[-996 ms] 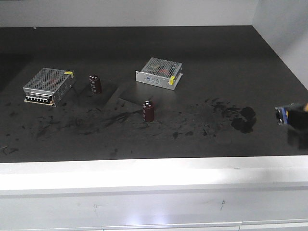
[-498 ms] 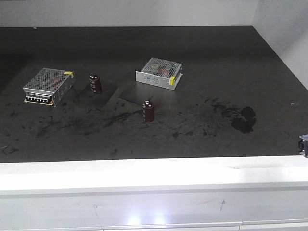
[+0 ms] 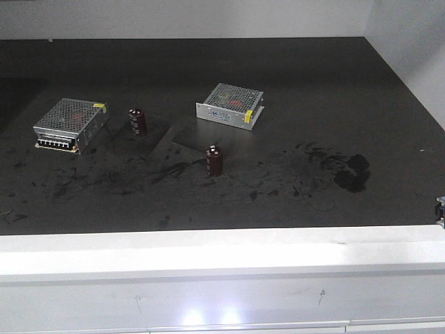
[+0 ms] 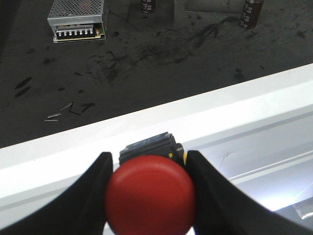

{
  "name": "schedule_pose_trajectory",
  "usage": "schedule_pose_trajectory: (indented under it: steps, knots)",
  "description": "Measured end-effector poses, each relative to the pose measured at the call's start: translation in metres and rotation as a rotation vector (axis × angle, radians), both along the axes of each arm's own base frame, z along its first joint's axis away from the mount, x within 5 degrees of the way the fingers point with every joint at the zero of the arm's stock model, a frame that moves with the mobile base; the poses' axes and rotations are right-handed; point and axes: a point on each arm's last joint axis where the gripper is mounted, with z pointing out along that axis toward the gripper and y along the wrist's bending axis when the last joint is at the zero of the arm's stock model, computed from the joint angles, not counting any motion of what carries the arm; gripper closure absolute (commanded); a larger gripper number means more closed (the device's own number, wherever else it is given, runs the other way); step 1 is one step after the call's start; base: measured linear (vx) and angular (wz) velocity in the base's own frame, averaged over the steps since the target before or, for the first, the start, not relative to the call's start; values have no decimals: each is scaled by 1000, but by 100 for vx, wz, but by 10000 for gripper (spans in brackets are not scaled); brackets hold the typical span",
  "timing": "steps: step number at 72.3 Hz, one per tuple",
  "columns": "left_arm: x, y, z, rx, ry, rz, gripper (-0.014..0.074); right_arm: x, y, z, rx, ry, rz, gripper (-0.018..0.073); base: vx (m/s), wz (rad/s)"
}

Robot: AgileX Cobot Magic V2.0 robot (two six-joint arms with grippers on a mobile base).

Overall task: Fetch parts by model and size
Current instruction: 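Drive the base away from the bench holding both switches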

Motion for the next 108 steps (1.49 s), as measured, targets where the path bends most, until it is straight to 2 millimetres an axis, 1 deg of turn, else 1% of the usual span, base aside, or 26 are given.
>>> schedule_pose_trajectory:
  steps: [38, 108]
  knots:
    - [0, 0, 0, 0, 0, 0, 603, 0, 0, 0, -4, 0, -1, 569, -2, 9]
    - [0, 0, 0, 0, 0, 0, 603, 0, 0, 0, -4, 0, -1, 569, -12, 50]
